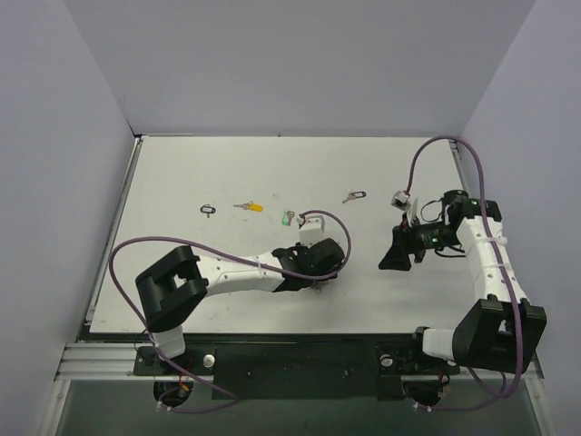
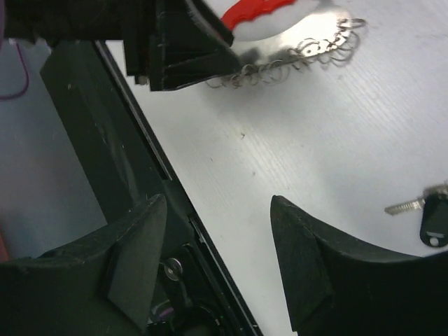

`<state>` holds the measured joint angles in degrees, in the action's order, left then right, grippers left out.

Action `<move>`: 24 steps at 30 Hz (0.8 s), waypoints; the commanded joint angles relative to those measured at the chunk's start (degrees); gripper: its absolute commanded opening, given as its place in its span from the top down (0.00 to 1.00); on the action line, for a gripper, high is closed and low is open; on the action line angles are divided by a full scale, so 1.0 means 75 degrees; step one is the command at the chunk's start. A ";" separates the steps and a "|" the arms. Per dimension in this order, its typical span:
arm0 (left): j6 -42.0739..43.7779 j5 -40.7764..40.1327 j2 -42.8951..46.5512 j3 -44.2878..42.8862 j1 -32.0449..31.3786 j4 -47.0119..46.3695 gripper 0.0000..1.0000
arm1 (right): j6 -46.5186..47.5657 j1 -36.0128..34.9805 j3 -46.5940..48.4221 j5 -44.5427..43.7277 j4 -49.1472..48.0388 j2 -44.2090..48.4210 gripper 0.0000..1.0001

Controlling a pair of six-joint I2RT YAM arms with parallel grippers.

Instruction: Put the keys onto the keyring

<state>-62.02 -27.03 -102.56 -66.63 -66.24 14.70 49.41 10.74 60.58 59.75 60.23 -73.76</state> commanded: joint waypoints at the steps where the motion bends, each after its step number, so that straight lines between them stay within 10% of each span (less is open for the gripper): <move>1: 0.0952 -0.0287 0.0909 0.0747 0.0031 -0.0786 0.46 | 0.1977 -0.1102 -0.0458 -0.0172 0.0549 0.0353 0.45; 15: 0.1402 0.0100 0.5552 0.4617 0.1261 -0.1468 0.18 | -0.2449 -0.5998 -0.2346 -0.5697 -0.6196 0.0729 0.44; 24: 0.0922 -0.0252 0.8328 0.6456 0.1390 -0.1304 0.18 | -0.2837 -0.6647 -0.2218 -0.6138 -0.6859 -0.0290 0.55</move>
<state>-52.86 -27.22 -46.17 -22.41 -56.34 4.99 31.48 -38.68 42.63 17.61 11.55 -73.21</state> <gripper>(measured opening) 0.826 0.483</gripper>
